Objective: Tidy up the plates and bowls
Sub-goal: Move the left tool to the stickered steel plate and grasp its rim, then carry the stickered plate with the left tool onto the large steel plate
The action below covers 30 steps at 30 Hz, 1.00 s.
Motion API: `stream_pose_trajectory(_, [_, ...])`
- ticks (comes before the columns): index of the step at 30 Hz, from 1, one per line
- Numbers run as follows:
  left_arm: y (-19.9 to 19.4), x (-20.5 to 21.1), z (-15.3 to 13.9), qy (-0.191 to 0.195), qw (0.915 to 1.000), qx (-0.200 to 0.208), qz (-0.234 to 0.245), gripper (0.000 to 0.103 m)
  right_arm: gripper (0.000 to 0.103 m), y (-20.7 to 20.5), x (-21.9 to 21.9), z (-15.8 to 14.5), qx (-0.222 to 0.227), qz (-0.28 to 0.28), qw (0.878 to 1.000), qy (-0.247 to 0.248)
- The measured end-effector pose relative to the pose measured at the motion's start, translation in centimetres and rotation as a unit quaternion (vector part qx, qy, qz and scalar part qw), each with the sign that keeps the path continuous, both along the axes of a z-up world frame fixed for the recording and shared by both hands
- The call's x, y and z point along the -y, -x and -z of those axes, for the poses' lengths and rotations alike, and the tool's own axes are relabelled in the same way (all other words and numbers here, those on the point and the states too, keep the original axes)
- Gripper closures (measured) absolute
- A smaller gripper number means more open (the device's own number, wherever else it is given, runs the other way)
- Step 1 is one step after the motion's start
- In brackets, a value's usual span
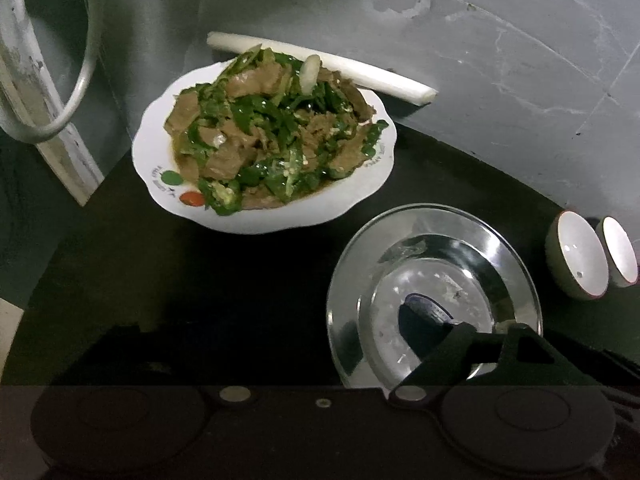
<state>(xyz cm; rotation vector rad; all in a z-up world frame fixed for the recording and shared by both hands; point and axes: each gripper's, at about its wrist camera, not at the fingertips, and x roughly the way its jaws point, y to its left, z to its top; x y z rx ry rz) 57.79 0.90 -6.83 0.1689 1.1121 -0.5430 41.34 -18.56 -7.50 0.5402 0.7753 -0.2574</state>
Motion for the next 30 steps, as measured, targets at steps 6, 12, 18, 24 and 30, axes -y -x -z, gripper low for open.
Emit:
stream_pose_trajectory(6, [0.1, 0.1, 0.3, 0.012, 0.9997, -0.02, 0.004, 0.066, 0.067, -0.2, 0.4, 0.2, 0.006, 0.0, 1.0, -0.007])
stream_pose_trajectory(12, [0.4, 0.1, 0.2, 0.022, 0.9994, -0.025, 0.003, 0.081, 0.083, -0.4, 0.3, 0.2, 0.012, -0.011, 1.0, -0.01])
stream_pose_trajectory(18, [1.1, 0.4, -0.6, 0.033, 0.9994, -0.011, 0.01, 0.082, 0.083, 0.0, 0.4, 0.1, 0.017, -0.007, 1.0, -0.009])
stream_pose_trajectory(24, [1.9, 1.0, -2.3, 0.048, 0.9986, 0.009, 0.018, 0.082, 0.083, 0.7, 0.8, -0.9, 0.034, 0.003, 0.999, -0.001])
stream_pose_trajectory(30, [3.4, 1.3, -5.5, 0.075, 0.9958, 0.043, 0.03, 0.083, 0.083, 2.3, 1.5, -2.6, 0.061, 0.019, 0.998, 0.001])
